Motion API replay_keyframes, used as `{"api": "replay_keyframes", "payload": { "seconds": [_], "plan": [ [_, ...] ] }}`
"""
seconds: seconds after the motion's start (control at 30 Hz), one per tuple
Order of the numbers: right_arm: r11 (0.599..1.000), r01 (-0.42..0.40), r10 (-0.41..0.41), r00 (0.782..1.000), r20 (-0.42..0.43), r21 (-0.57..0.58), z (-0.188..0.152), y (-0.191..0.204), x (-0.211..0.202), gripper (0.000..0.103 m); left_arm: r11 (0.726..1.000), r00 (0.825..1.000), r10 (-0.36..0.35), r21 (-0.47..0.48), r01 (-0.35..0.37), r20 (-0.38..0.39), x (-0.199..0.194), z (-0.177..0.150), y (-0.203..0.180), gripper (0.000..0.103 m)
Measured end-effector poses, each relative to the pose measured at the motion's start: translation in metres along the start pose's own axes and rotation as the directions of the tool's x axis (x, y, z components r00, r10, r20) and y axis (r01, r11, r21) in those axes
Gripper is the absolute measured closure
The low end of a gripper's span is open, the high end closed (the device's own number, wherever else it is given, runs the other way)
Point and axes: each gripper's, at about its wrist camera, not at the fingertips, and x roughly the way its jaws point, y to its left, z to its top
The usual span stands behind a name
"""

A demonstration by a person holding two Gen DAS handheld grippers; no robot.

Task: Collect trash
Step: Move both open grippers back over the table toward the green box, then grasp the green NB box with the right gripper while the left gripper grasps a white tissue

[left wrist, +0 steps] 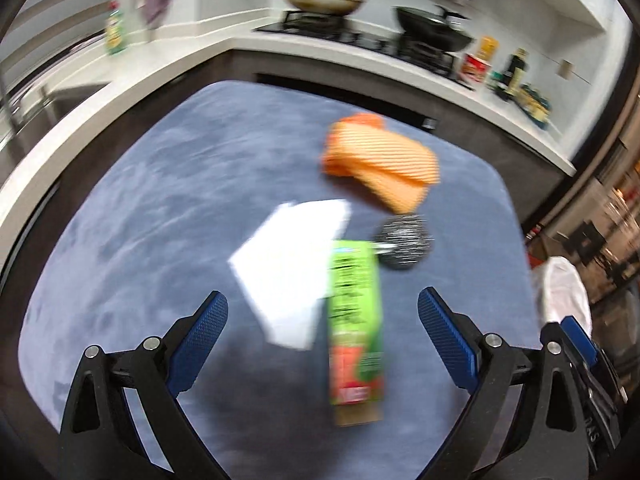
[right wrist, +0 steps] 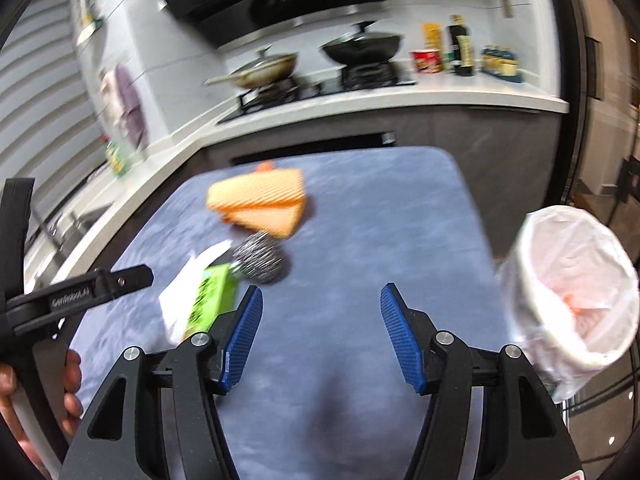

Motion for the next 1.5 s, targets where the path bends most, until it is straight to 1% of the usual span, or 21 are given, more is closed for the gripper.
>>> {"api": "replay_keyframes", "payload": {
  "seconds": [0.13, 0.23, 0.37, 0.5, 0.63, 0.7, 0.8, 0.83, 0.87, 0.97, 1.07, 1.17, 1.4, 1.5],
  "plan": [
    [0.998, -0.045, 0.043, 0.998, -0.04, -0.037, -0.01, 0.03, 0.013, 0.043, 0.998, 0.998, 0.06, -0.027, -0.06, -0.001, 0.001, -0.009, 0.035, 0.011],
    [0.996, -0.077, 0.073, 0.994, -0.078, -0.052, -0.018, 0.053, 0.026, 0.043, 0.996, 0.996, 0.086, -0.034, -0.086, -0.008, 0.003, -0.013, 0.05, 0.011],
    [0.992, -0.102, 0.092, 0.988, -0.124, -0.079, -0.03, 0.08, 0.044, 0.043, 0.995, 0.996, 0.087, -0.045, -0.088, -0.021, 0.006, -0.018, 0.065, 0.011],
    [0.987, -0.116, 0.097, 0.981, -0.167, -0.11, -0.041, 0.102, 0.065, 0.043, 0.996, 0.997, 0.072, -0.051, -0.074, -0.039, 0.011, -0.019, 0.073, 0.011],
    [0.987, -0.109, 0.084, 0.977, -0.196, -0.122, -0.049, 0.115, 0.085, 0.043, 0.997, 0.997, 0.066, -0.039, -0.067, -0.045, 0.017, -0.018, 0.072, 0.011],
    [0.988, -0.09, 0.064, 0.978, -0.198, -0.127, -0.052, 0.117, 0.092, 0.043, 0.997, 0.997, 0.061, -0.034, -0.063, -0.049, 0.021, -0.018, 0.071, 0.011],
    [0.99, -0.07, 0.044, 0.979, -0.201, -0.123, -0.055, 0.115, 0.099, 0.045, 0.998, 0.997, 0.05, -0.033, -0.052, -0.054, 0.027, -0.016, 0.07, 0.011],
    [0.99, -0.069, 0.043, 0.978, -0.203, -0.119, -0.055, 0.113, 0.1, 0.05, 0.998, 0.997, 0.043, -0.032, -0.045, -0.058, 0.03, -0.015, 0.069, 0.011],
    [0.991, -0.07, 0.044, 0.978, -0.206, -0.118, -0.054, 0.111, 0.101, 0.06, 0.999, 0.997, 0.039, -0.03, -0.041, -0.063, 0.034, -0.015, 0.068, 0.011],
    [0.99, -0.076, 0.051, 0.976, -0.21, -0.115, -0.053, 0.103, 0.1, 0.062, 0.999, 0.997, 0.028, -0.02, -0.029, -0.078, 0.045, -0.015, 0.063, 0.011],
    [0.99, -0.089, 0.066, 0.978, -0.196, -0.11, -0.052, 0.093, 0.091, 0.063, 1.0, 0.996, 0.014, -0.002, -0.014, -0.086, 0.053, -0.014, 0.056, 0.011],
    [0.991, -0.084, 0.064, 0.981, -0.182, -0.103, -0.052, 0.078, 0.077, 0.063, 1.0, 0.996, 0.004, 0.017, -0.002, -0.093, 0.063, -0.013, 0.047, 0.011],
    [0.997, -0.051, 0.041, 0.983, -0.176, -0.053, -0.055, 0.046, 0.056, 0.063, 0.998, 0.998, 0.018, 0.064, -0.014, -0.065, 0.09, -0.002, 0.03, 0.011],
    [0.999, -0.044, 0.039, 0.984, -0.172, -0.027, -0.055, 0.036, 0.05, 0.063, 0.998, 0.998, 0.015, 0.061, -0.011, -0.063, 0.102, 0.003, 0.026, 0.011]
  ]
}}
